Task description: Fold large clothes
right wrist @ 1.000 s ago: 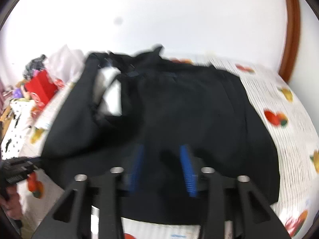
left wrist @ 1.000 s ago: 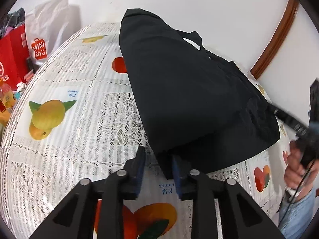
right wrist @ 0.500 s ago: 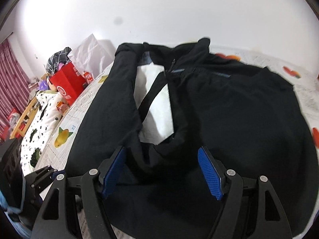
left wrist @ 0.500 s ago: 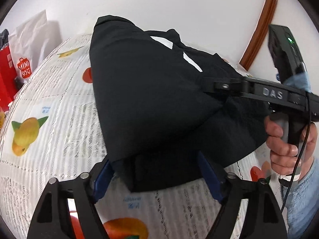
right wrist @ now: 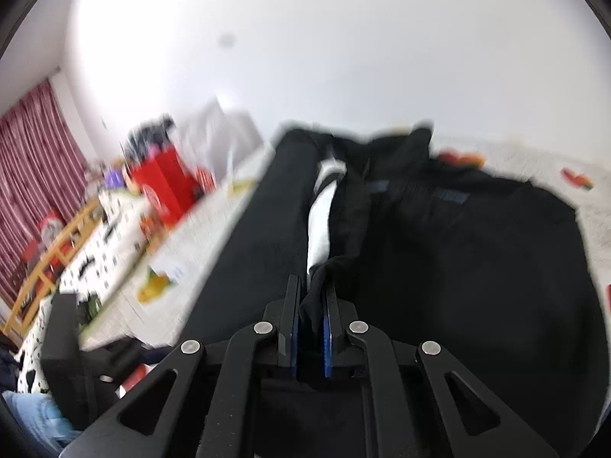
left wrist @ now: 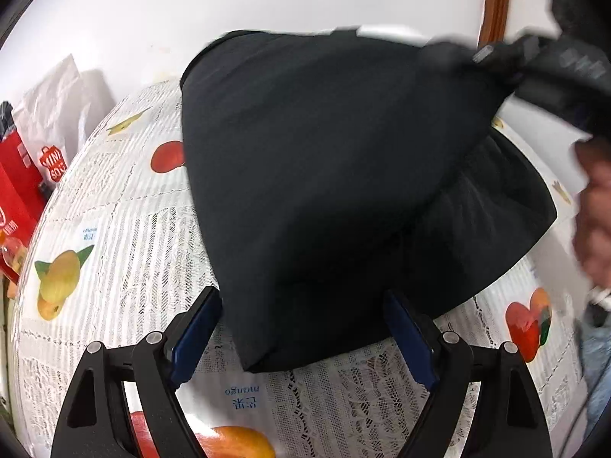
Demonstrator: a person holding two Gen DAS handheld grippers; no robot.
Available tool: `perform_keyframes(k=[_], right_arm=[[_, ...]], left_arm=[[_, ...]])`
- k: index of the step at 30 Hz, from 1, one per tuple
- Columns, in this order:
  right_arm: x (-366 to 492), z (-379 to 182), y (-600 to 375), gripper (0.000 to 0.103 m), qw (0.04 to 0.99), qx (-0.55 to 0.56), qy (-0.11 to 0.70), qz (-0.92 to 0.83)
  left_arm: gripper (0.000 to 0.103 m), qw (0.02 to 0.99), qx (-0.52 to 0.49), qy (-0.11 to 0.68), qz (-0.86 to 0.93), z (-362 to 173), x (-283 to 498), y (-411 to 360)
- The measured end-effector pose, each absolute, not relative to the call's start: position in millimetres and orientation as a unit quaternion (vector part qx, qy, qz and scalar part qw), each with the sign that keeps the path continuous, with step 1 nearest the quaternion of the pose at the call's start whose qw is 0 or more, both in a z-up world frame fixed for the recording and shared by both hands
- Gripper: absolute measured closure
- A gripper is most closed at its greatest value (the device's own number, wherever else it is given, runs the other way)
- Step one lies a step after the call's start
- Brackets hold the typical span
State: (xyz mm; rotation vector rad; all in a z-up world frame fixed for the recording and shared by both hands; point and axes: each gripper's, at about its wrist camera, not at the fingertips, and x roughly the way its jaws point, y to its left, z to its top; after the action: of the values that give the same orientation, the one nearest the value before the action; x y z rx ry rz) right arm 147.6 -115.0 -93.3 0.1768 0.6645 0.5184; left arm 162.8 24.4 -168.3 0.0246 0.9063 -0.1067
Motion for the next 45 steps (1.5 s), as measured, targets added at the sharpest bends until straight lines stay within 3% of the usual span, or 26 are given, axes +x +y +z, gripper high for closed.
perform_keyframes(k=[8,16,21,23,28,30,31,32,33,40,45], right_arm=[[93.5,-68.0,-203.6,0.096,0.946,0.144,0.236,0.169],[82.8,-127.3,-250.4,0.095,0.931,0.161,0.319,0.077],[84.6,-148.6,-265.9,0.074,0.917,0.178,0.349,0.073],[89.4,-151.8,-266.2,0.053,0.914,0.183,0.352,0.083],[108.1,-156.5,-248.7,0.05,0.907,0.17,0.371,0.099],[114.8,-155.2,-237.3,0.052,0.909,0.14,0.382,0.088],[117.8,-154.0,-232.0,0.065,0.912,0.122,0.383,0.083],[119.6,-152.1,-228.6,0.085,0.913,0.11,0.383,0.085],[120.3,-148.3,-226.5,0.091,0.914,0.103,0.381,0.095],[71.8,-102.8,-281.5,0.097,0.945,0.19,0.236,0.128],[63.4,-123.0,-305.9,0.097,0.944,0.201,0.252,0.066]], left_arm=[[0.018,0.894,0.024,0.445,-0.046,-167.6,165.1,14.4],[0.021,0.893,0.027,0.446,-0.05,-164.5,165.0,6.8],[0.021,0.894,0.01,0.438,-0.089,-159.0,156.6,-6.9],[0.021,0.891,0.011,0.446,-0.086,-161.5,160.6,-12.4],[0.02,0.889,0.026,0.452,-0.073,-165.0,168.5,-25.4],[0.017,0.889,0.038,0.452,-0.06,-166.0,168.6,-28.8],[0.017,0.889,0.037,0.452,-0.057,-165.4,169.1,-29.2],[0.017,0.889,0.033,0.454,-0.054,-165.0,169.9,-29.3],[0.017,0.888,0.032,0.455,-0.052,-164.8,170.2,-29.4],[0.016,0.891,0.032,0.45,-0.05,-165.8,172.7,-28.2],[0.016,0.892,0.032,0.447,-0.05,-167.1,173.8,-27.3]])
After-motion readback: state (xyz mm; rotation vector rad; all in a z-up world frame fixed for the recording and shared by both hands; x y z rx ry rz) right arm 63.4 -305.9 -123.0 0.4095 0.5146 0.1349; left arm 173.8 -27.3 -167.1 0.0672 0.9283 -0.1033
